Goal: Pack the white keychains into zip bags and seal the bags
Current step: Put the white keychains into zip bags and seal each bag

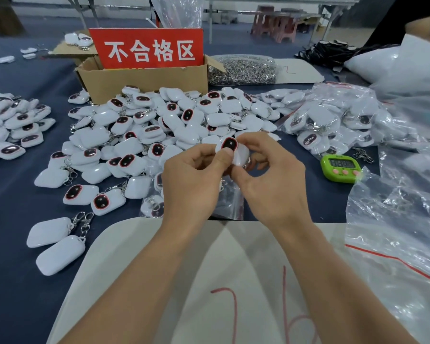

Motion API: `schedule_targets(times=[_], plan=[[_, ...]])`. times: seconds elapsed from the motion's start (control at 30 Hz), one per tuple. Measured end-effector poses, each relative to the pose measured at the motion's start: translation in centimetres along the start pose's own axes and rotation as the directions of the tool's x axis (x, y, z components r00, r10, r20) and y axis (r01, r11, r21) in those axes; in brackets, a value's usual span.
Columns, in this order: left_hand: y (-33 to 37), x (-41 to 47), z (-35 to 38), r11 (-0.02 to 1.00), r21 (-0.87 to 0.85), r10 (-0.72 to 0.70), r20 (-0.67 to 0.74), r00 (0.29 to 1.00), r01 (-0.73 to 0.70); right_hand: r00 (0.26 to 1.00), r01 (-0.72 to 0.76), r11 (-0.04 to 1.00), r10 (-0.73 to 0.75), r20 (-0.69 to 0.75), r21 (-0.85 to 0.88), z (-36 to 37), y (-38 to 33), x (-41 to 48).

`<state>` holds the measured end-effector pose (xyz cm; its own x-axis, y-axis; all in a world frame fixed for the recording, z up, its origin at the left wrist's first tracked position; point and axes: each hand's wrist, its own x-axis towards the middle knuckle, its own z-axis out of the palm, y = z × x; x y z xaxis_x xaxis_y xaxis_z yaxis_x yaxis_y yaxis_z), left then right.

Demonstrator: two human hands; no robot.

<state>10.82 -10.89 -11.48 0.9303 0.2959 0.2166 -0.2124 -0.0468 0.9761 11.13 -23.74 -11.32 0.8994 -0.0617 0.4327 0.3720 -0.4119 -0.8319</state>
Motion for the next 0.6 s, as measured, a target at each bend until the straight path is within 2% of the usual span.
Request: schedule_targets(times=[0.17, 0.3, 0.4, 0.47, 0.53, 0.6], plan=[[0.2, 0.5, -0.7, 1.000, -0.009, 0.004, 0.007, 1.000, -0.004, 0.988, -0.154, 0.959, 0.144, 0.056, 0.237, -0.4, 0.0, 0.6], [0.4, 0.4, -0.9, 0.998, -0.070, 0.006, 0.054, 0.999, -0.002, 0.976, -0.210, 0.916, 0.172, 0.136, 0.342, -0.8, 0.4, 0.8], [0.4, 0.5, -0.8, 0.997, -0.057, -0.048, 0.036, 0.998, 0.050, 0.975, -0.215, 0.923, 0.183, 0.127, 0.320, -0.8, 0.3, 0.7], [0.4, 0.4, -0.7, 0.998, -0.034, -0.059, 0.022, 0.998, 0.060, 0.980, -0.198, 0.938, 0.194, 0.042, 0.286, -0.5, 0.3, 0.6], [0.4, 0.4, -0.6, 0.998, -0.018, -0.065, -0.008, 0.998, 0.065, 0.989, -0.123, 0.978, 0.135, -0.061, 0.166, -0.2, 0.3, 0.3], [0.4, 0.3, -0.5, 0.994, -0.040, -0.099, -0.050, 0.994, 0.097, 0.999, -0.017, 0.999, 0.016, -0.047, -0.029, 0.1, 0.0, -0.2]])
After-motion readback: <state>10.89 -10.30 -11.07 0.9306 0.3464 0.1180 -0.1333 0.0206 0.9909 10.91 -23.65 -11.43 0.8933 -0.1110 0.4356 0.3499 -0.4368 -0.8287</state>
